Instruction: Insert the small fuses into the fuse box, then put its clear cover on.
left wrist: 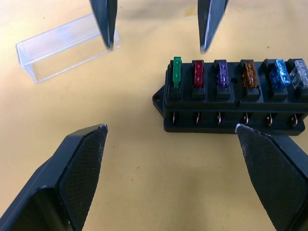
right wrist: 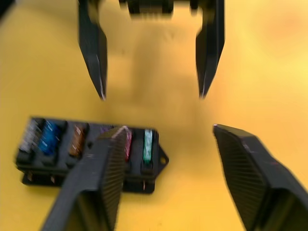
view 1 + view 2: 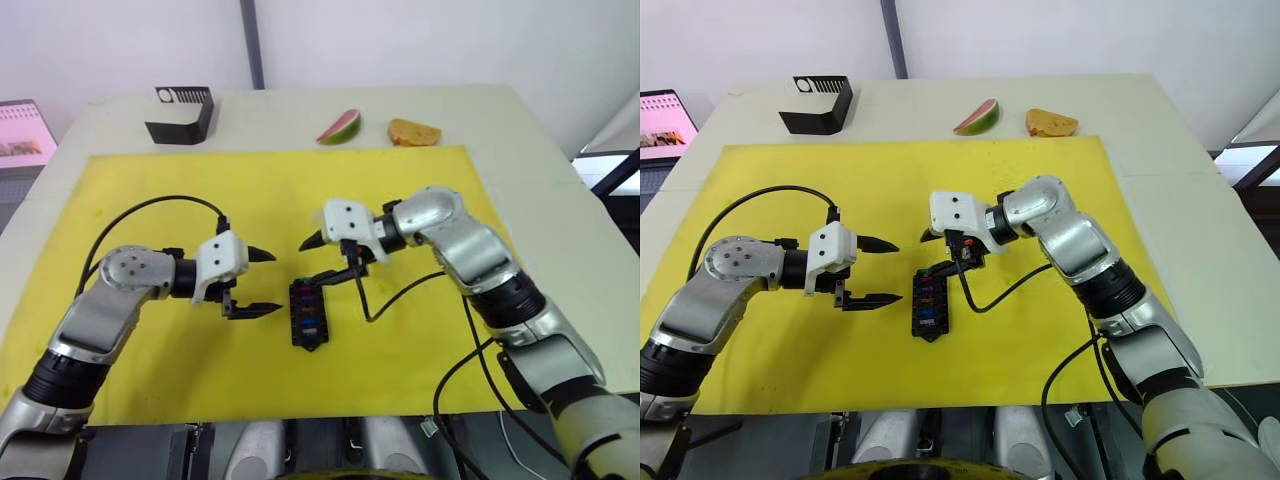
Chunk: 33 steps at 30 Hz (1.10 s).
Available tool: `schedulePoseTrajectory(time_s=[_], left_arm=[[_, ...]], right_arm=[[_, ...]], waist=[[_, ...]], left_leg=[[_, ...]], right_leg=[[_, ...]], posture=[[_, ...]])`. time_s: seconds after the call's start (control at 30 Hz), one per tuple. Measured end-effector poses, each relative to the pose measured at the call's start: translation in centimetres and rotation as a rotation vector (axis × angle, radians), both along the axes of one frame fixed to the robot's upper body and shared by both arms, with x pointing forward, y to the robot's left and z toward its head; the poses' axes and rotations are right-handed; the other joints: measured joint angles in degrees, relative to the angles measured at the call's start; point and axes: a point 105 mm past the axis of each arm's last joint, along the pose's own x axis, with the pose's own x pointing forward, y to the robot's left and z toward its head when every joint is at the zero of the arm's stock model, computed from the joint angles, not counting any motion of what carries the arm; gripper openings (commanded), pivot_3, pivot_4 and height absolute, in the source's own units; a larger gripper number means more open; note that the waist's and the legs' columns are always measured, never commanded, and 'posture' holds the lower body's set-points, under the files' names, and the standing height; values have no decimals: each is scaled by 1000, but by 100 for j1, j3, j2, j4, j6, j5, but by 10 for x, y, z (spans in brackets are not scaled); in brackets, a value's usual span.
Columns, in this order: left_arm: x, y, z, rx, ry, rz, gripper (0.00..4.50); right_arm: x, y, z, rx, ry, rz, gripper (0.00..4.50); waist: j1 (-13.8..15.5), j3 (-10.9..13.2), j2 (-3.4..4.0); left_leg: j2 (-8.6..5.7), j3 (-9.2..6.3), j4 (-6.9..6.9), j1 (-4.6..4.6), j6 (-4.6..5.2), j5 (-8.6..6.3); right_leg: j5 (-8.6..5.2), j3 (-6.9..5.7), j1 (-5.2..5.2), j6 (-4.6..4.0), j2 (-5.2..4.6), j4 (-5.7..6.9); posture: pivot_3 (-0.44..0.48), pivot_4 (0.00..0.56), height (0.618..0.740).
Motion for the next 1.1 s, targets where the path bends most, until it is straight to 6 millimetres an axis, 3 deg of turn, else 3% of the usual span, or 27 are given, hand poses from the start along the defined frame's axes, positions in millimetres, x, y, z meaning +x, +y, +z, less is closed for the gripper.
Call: schedulePoseTrajectory(time_s=[0.13,0.33,0.9,1.1], left_arm=[[1,-2,2,-4,-7,-4,4500],[1,-2,2,-5,-7,-8,4500],[-1,-4,1,-4,4,-27,4500],[-2,-5,0,-8,7,-33,4500]], right_arm=[[0,0,5,91,16,-17,2873],[-3,-4,-9,174,92,-53,32],[-5,-8,-43,138,112,-129,32],[-7,-9,-45,128,87,-142,32]], waist=[[2,-2,-3],[2,-2,-3],[6,-3,-3],[6,-8,-6]], left_leg=[[0,0,0,0,0,0],[0,0,1,0,0,0],[0,0,2,3,0,0],[0,0,2,16,3,-1]], right_leg=[[0,0,0,0,0,0],[0,0,1,0,0,1],[0,0,4,0,0,1],[0,0,17,0,0,0]], posture=[[0,150,740],[0,150,740],[0,150,740],[0,150,740]])
